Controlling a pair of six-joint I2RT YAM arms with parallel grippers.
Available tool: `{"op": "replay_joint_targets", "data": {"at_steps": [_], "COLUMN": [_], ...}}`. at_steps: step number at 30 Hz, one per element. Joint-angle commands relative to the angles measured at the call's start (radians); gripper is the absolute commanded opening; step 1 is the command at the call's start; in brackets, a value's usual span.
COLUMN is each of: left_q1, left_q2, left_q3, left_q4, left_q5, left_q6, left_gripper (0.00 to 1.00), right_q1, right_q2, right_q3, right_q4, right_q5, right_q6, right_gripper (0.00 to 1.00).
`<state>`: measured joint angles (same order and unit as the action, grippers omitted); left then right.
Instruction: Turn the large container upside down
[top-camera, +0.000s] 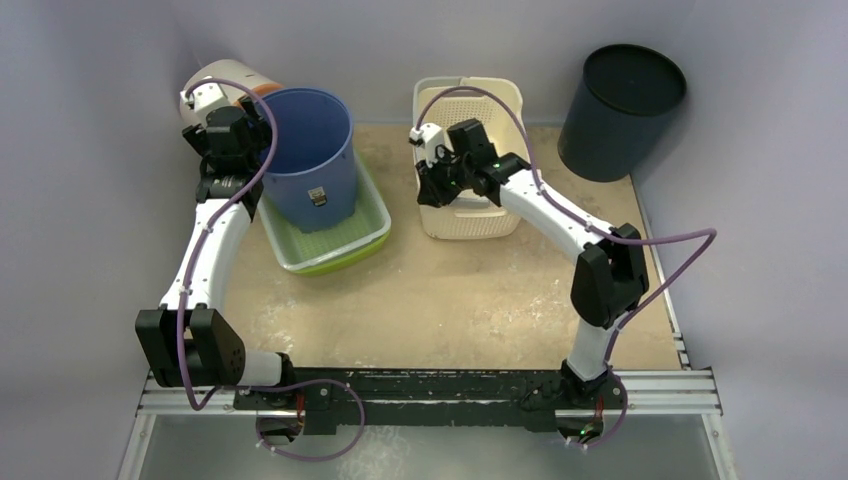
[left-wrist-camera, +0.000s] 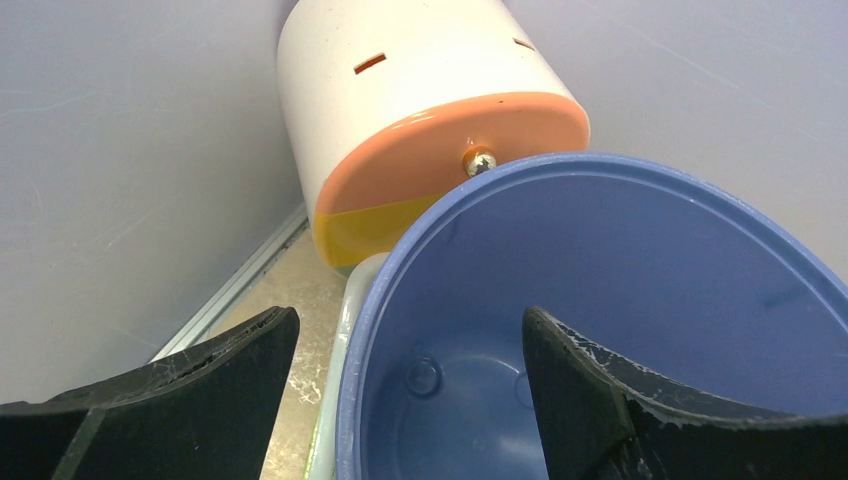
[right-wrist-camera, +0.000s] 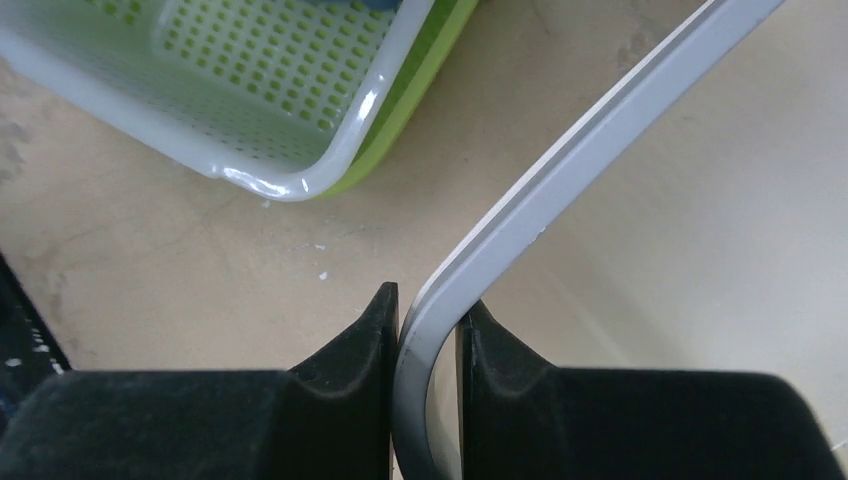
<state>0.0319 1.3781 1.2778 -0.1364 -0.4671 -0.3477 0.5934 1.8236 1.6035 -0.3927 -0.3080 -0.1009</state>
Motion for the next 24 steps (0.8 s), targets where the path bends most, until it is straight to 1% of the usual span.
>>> {"op": "replay_joint_targets", "data": {"at_steps": [1,3,7,8,11,12,13,14,18,22,24], "left_q1": [0.007,0.006,0.007,0.007,0.007,0.007,0.007,0.007,0.007,0.007,0.006], "left_q2": [-0.038,-0.034,-0.023,-0.02,-0.011,-0.009,-0.006,-0.005,-0.002,-0.001,-0.001], "left_q3": [0.018,0.025,0.045,0.051,0.058,0.061,0.064,0.065,0.065,0.06,0.056], "left_q4": [0.035,0.034,0.031,0.031,0.035,0.034,0.035,0.035,0.04,0.038,0.037], "left_q5": [-0.014,-0.014,-0.012,-0.011,-0.008,-0.006,-0.004,-0.004,0.005,0.003,0.005], "left_q6": [0.021,0.023,0.027,0.028,0.027,0.027,0.027,0.025,0.019,0.018,0.017], "left_gripper": [0.82,0.82,0.82,0.82,0.82,0.82,0.82,0.82,0.82,0.82,0.82], "right_q1": [-0.083,-0.105,-0.111,-0.114,-0.13,-0.136,-0.141,-0.145,-0.185,-0.253,-0.288], "right_q2": [-0.086,-0.108,-0.155,-0.17,-0.2,-0.2,-0.198,-0.198,-0.209,-0.222,-0.221], "right_q3": [0.041,0.049,0.046,0.024,-0.068,-0.093,-0.113,-0.137,-0.241,-0.339,-0.381], "right_q4": [0.226,0.333,0.541,0.622,0.901,0.979,1.022,1.051,1.058,1.031,1.028], "right_q5": [-0.364,-0.462,-0.632,-0.671,-0.793,-0.813,-0.825,-0.826,-0.797,-0.796,-0.806], "right_q6": [0.166,0.217,0.342,0.392,0.63,0.693,0.73,0.751,0.763,0.756,0.759], "right_gripper": [0.0,0.0,0.0,0.0,0.0,0.0,0.0,0.0,0.0,0.0,0.02]}}
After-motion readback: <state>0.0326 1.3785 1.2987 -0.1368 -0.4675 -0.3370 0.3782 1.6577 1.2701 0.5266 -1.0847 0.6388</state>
